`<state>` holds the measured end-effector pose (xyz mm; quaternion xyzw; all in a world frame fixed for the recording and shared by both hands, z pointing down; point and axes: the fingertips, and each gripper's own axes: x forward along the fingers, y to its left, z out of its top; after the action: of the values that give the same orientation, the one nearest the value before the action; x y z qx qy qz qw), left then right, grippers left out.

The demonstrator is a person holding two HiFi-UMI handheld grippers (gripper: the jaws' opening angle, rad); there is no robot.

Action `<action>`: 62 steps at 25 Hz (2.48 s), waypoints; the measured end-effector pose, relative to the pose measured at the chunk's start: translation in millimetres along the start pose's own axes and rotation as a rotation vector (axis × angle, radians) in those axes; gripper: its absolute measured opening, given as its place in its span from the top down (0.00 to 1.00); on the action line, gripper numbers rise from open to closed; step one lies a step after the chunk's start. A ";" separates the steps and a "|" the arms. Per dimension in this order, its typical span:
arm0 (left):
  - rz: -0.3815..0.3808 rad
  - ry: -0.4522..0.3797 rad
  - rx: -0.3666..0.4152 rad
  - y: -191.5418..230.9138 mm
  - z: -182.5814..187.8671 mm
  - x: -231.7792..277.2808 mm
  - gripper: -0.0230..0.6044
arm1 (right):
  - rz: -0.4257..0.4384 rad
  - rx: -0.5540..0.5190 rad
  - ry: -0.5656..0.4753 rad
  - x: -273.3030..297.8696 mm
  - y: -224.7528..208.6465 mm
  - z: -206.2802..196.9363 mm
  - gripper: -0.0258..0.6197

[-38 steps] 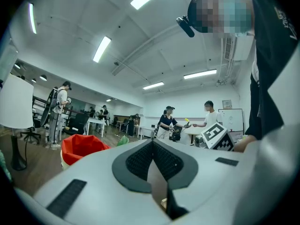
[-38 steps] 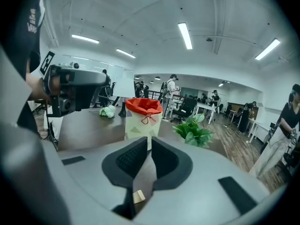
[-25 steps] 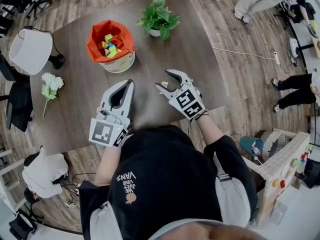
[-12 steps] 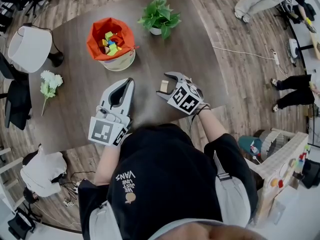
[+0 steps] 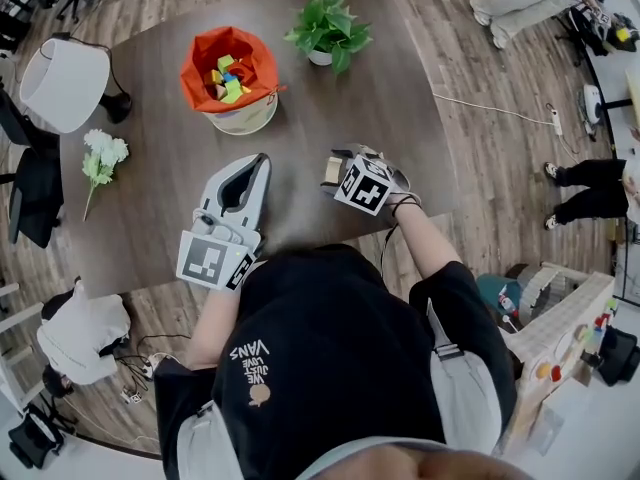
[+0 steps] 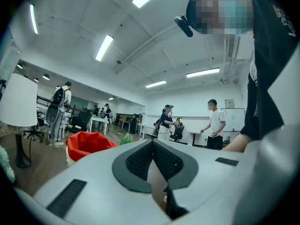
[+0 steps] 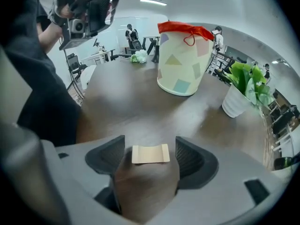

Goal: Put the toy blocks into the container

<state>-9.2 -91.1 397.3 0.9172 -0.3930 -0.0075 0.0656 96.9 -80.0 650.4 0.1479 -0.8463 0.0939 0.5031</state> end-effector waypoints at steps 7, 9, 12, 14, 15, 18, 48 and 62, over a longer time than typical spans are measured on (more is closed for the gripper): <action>0.022 0.005 -0.006 4.2 -2.3 -5.6 0.95 | 0.036 -0.040 0.095 18.6 0.0 -16.8 0.46; 0.028 0.007 -0.008 5.6 -2.9 -6.3 0.95 | 0.045 -0.044 0.110 22.1 0.0 -19.0 0.46; 0.035 0.007 -0.009 7.4 -3.1 -7.0 0.95 | 0.060 -0.053 0.136 27.7 0.4 -23.3 0.46; 0.040 0.006 -0.009 8.2 -3.4 -7.3 0.95 | 0.067 -0.058 0.148 31.3 0.9 -26.4 0.46; 0.041 0.006 -0.008 8.6 -3.6 -7.3 0.95 | 0.073 -0.059 0.152 32.4 1.7 -27.2 0.46; 0.045 0.006 -0.009 9.7 -3.4 -6.9 0.95 | 0.086 -0.059 0.164 33.5 2.8 -29.3 0.46; 0.083 -0.021 -0.005 18.1 4.4 -12.1 0.95 | 0.044 0.002 -0.038 4.4 0.7 21.8 0.48; 0.119 -0.047 -0.002 27.5 12.2 -22.7 0.95 | -0.074 -0.062 -0.398 -83.5 2.6 126.7 0.48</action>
<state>-45.5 -94.9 387.8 0.8916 -0.4485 -0.0257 0.0577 29.2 -103.6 516.6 0.1789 -0.9254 0.0181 0.3336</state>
